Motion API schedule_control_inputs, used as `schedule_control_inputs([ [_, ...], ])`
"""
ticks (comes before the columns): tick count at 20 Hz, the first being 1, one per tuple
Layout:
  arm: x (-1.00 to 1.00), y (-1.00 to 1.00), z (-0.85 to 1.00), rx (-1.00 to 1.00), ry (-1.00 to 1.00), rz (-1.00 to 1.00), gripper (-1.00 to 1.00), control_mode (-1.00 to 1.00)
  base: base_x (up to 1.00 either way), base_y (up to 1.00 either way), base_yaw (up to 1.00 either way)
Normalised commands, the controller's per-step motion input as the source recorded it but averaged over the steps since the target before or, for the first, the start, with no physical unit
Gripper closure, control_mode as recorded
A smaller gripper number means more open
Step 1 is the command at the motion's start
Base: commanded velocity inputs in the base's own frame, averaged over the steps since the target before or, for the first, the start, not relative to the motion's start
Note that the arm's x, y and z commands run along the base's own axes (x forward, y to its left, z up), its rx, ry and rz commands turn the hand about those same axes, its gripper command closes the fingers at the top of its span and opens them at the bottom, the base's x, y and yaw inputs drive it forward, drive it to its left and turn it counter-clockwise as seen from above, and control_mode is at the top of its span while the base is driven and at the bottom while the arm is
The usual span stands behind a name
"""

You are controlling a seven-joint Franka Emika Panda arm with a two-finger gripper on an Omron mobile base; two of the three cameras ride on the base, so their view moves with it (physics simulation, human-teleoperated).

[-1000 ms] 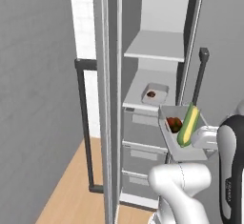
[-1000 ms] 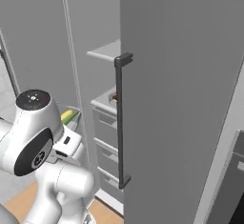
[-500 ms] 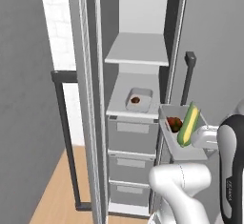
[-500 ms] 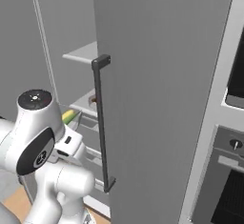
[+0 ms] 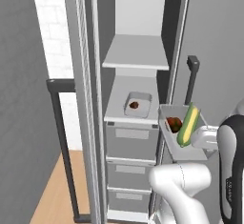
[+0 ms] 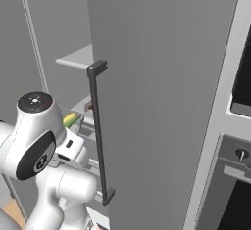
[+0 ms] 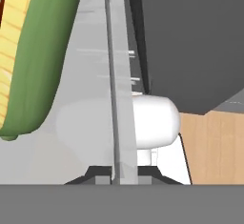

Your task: Take the meat container that has the chicken drumstick and place it on the second highest rack of the freezer. Then take the vegetable container that has the corn and bell pepper and place it on the highest rack of the freezer.

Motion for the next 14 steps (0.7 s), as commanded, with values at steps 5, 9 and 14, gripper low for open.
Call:
schedule_control_inputs([
  [5, 0.0, 0.0, 0.0, 0.0, 0.0, 0.0, 1.0, 1.0, 0.16, 0.43, 0.07],
  [9, 0.0, 0.0, 0.0, 0.0, 0.0, 0.0, 1.0, 1.0, 0.59, 0.05, 0.04],
  [14, 0.0, 0.0, 0.0, 0.0, 0.0, 0.0, 1.0, 1.0, 0.49, 0.0, 0.0],
])
